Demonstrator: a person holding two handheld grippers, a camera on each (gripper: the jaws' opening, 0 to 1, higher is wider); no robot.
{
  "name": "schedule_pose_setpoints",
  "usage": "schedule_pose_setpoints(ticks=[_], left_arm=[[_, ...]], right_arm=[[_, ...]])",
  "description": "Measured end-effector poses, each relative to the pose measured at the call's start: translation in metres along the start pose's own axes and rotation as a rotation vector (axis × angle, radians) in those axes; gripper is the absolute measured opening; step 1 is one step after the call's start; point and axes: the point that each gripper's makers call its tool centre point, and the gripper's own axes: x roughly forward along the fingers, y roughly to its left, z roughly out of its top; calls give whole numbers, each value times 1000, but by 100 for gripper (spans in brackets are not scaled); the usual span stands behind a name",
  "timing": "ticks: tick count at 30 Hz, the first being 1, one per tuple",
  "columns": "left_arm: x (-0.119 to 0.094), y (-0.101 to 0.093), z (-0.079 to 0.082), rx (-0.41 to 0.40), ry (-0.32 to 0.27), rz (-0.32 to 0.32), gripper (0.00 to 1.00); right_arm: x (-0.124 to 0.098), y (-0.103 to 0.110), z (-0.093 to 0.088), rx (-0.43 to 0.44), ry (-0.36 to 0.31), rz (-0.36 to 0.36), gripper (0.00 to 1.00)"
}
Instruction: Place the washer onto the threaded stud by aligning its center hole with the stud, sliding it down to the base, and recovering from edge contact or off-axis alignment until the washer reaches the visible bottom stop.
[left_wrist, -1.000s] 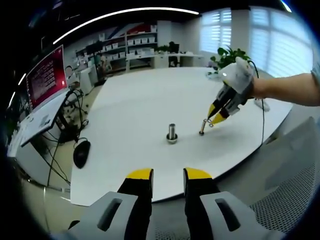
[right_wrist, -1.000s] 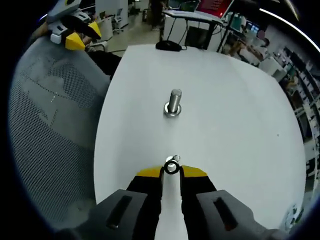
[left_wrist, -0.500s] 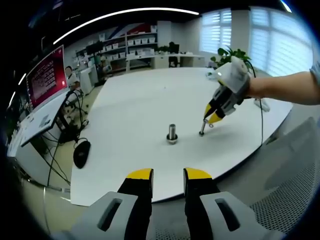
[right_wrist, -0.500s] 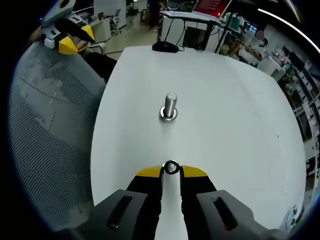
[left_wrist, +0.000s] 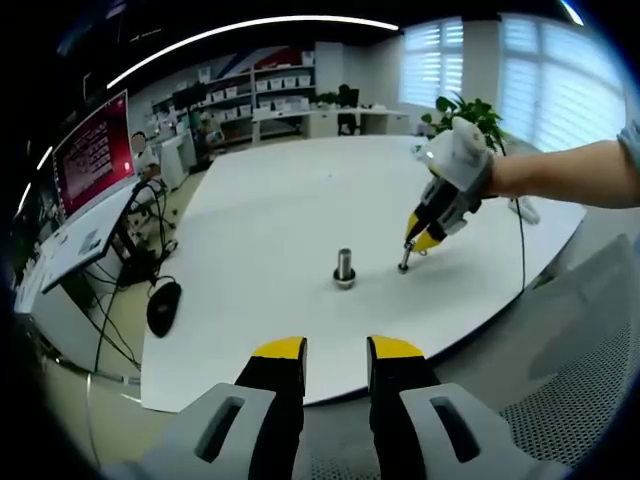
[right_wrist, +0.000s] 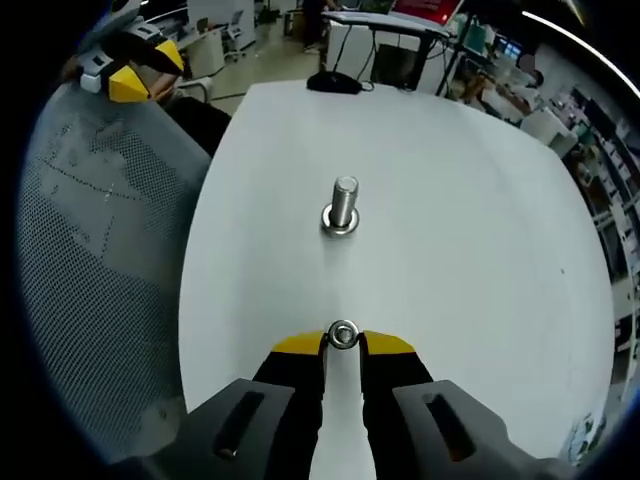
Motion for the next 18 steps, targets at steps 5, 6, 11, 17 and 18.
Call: schedule_pose_setpoints(ticks=[5,6,11,17,18], left_arm=[[0,0,0,-2,-2,0,22],[0,0,0,-2,-1,1,22],[0,0,0,-3,-2,0,22],[0,0,-1,-3,3,1,22],[0,0,0,-3,3,-1,22]], right_arm=[[12,0,-6,3,28,7,15],[16,1,-8,5,37,12,15],[30,3,-14,11,60,18,15],[40,4,-23,8,90,27,16],[40,4,-23,13,93,30,17]])
